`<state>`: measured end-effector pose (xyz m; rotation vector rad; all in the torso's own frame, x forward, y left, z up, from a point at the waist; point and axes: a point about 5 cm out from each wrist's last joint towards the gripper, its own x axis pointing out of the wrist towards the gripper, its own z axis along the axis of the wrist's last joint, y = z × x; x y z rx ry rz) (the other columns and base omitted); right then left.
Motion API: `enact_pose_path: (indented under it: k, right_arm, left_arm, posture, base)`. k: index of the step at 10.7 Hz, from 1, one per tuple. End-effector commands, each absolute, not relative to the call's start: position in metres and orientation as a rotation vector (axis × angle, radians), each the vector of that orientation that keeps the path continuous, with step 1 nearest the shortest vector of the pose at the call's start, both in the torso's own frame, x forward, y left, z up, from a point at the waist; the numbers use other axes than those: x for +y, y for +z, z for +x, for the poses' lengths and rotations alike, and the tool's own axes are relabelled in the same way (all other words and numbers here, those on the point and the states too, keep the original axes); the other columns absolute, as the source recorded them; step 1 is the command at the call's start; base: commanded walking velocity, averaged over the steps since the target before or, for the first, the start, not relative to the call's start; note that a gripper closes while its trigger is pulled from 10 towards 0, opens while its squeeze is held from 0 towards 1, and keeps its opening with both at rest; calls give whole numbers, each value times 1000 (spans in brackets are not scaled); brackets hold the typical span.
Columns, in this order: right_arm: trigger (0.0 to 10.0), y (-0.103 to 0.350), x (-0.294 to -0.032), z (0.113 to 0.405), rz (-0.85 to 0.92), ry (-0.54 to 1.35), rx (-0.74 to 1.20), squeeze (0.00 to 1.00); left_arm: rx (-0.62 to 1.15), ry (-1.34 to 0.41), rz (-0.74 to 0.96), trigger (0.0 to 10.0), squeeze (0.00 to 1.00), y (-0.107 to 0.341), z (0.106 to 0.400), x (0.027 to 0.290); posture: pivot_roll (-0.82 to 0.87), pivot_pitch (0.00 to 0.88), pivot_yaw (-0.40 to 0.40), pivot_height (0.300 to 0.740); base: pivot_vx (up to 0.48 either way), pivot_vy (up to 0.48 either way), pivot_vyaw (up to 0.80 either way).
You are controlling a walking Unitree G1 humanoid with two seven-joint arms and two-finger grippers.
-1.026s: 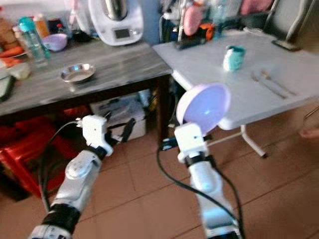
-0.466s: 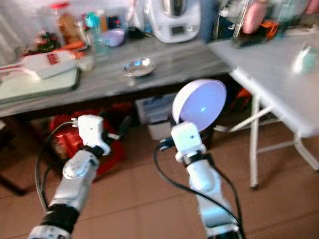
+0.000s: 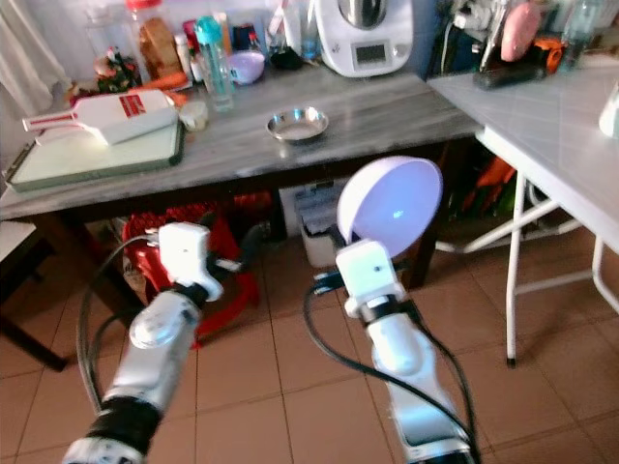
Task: Setting the table
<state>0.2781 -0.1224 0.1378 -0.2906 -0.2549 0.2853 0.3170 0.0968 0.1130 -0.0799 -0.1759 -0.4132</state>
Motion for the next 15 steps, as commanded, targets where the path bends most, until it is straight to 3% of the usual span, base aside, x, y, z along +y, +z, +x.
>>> enact_pose_path:
  k: [1, 7, 11, 13, 15]
  right_arm:
    - [10000, 143, -121, 278, -284, 291, -281, 0]
    - [10000, 145, -117, 279, -296, 308, -291, 0]
    - [10000, 144, -118, 279, -300, 299, -286, 0]
    - [10000, 145, -119, 280, -306, 294, -293, 0]
    - [10000, 147, -126, 275, -304, 273, -297, 0]
  left_arm:
    - [-207, -420, -69, 10000, 0, 119, 318, 99]
    - [-200, -448, -97, 10000, 0, 116, 315, 95]
    - [-194, -476, -102, 10000, 0, 114, 311, 89]
    - [-207, -490, -95, 10000, 0, 119, 311, 87]
    - [-230, -484, -64, 10000, 0, 124, 302, 101]
  posture:
    - [7, 0, 76, 740]
    - [9, 0, 70, 740]
    - [8, 0, 73, 740]
    - [3, 0, 76, 740]
    - [-2, 0, 76, 740]
  base:
    - [0, 0, 0]
    - [412, 0, 544]
    - [443, 0, 0]
    - [441, 0, 669]
    - [416, 0, 0]
